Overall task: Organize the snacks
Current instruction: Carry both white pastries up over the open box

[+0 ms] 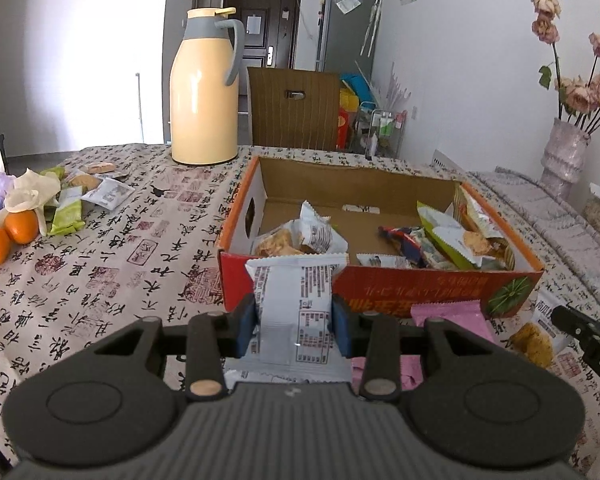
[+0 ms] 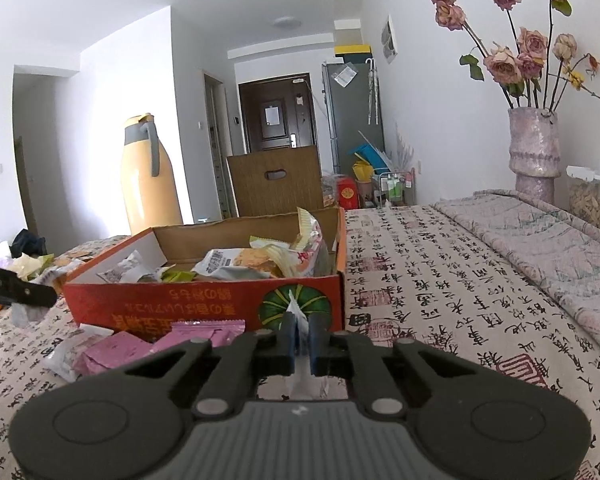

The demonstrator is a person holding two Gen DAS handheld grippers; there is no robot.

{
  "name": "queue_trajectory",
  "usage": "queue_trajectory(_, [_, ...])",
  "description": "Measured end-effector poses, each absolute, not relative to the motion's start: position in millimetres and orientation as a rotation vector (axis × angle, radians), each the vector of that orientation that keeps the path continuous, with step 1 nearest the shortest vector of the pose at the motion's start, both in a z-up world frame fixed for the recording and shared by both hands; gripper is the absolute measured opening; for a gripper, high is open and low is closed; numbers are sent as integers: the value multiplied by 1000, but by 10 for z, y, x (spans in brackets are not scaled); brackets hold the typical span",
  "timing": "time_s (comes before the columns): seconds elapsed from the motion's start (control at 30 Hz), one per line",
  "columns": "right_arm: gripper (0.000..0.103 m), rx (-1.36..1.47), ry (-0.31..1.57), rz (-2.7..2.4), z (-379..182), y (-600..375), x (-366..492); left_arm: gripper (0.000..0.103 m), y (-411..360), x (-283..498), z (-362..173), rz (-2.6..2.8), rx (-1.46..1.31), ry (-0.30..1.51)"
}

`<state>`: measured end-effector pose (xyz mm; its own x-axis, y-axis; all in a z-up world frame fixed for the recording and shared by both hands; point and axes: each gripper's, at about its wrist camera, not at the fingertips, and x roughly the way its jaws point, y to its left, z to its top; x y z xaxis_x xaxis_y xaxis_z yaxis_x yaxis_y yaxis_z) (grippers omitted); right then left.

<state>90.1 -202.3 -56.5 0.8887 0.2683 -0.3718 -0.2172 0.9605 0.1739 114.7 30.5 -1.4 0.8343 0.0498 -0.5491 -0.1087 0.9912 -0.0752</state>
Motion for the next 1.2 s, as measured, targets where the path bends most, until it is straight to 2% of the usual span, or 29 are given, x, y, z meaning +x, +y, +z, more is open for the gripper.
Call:
queue_trajectory(0.13, [2,135,395,250,-516,-2039,871,40,342,1108,0,75,-121,569])
queue_trajectory(0.5, [3,141,383,261,-420,-2054,838,40,351,1061,69,60,-129,542])
queue_trajectory(0.6, [21,149,430,263,-467,-2050,873,40,354,1052,61,54,-133,544])
queue_trajectory(0.67, [62,149,486,305,-516,-2028,912,40,353,1045,49,50,-133,547])
queue_trajectory(0.73, [71,104,529,321,-564,-1945,935,40,355,1043,36,48,-134,550])
queue_trajectory(0.83, [73,66,589,323,-624,-1850,1008,40,349,1035,19,43,-136,554])
queue_trajectory(0.93, [83,79,660,299,-693,-1836,1145,40,341,1030,3,38,-138,559])
queue_trajectory(1.03, [83,106,702,295,-753,-1854,1200,40,340,1026,-11,33,-139,562])
queue_trajectory(1.13, [71,88,695,301,-751,-1837,1159,40,333,1025,-23,27,-141,565])
queue_trajectory(1.2, [68,73,700,309,-770,-1812,1139,40,330,1023,-29,21,-141,566])
